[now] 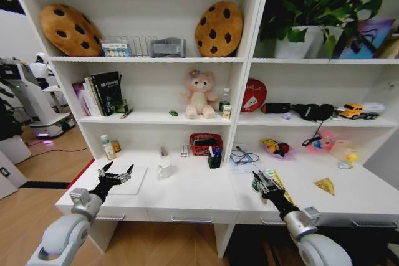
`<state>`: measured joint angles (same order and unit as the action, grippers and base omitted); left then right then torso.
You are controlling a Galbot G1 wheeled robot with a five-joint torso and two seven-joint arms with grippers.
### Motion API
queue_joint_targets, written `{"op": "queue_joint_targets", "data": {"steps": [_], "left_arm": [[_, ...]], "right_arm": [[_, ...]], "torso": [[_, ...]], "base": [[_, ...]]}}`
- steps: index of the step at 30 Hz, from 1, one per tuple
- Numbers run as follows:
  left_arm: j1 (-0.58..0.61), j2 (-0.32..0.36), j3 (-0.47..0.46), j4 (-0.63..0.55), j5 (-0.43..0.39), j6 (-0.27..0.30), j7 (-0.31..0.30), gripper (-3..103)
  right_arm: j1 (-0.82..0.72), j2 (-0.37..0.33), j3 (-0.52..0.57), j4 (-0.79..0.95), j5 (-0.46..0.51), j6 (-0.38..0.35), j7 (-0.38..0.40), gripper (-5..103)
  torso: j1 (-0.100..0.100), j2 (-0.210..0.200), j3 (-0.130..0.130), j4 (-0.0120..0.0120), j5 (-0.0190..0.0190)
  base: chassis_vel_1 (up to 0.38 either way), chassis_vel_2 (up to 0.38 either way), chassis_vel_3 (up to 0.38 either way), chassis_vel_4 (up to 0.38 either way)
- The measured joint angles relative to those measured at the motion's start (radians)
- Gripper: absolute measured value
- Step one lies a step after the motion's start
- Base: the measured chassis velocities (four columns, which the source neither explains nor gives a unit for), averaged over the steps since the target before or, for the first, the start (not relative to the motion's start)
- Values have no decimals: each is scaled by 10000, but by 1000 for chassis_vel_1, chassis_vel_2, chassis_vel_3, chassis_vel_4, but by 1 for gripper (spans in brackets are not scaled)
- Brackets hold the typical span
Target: Organize the objects on the table.
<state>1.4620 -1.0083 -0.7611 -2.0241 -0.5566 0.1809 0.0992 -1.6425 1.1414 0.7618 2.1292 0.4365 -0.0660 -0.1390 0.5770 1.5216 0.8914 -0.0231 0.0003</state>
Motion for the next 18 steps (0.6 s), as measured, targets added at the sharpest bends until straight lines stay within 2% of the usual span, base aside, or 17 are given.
{"op": "queue_joint_targets", "data": {"steps": [9, 13, 17, 18], "left_arm": [[0, -1, 1, -1, 0, 0, 3, 100], [0, -1, 1, -1, 0, 0, 3, 100], [0, -1, 0, 0, 0, 0, -4, 100], [0, -1, 0, 0, 0, 0, -4, 100]], "right_arm": [[-178, 94, -278, 285, -590, 244, 12, 25], [-484, 259, -580, 587, -690, 351, 353, 25], [-1297, 238, -906, 1452, -515, -186, 1144, 25], [-1297, 238, -906, 1452, -515, -186, 1144, 25]], "torso": [[-1, 0, 0, -1, 0], [-3, 1, 0, -4, 0], [-3, 0, -1, 4, -6], [-3, 0, -1, 4, -6]], "base": [[-200, -198, 196, 200], [-8, -34, 30, 35], [49, 50, -21, -36], [75, 69, -34, -40]]}}
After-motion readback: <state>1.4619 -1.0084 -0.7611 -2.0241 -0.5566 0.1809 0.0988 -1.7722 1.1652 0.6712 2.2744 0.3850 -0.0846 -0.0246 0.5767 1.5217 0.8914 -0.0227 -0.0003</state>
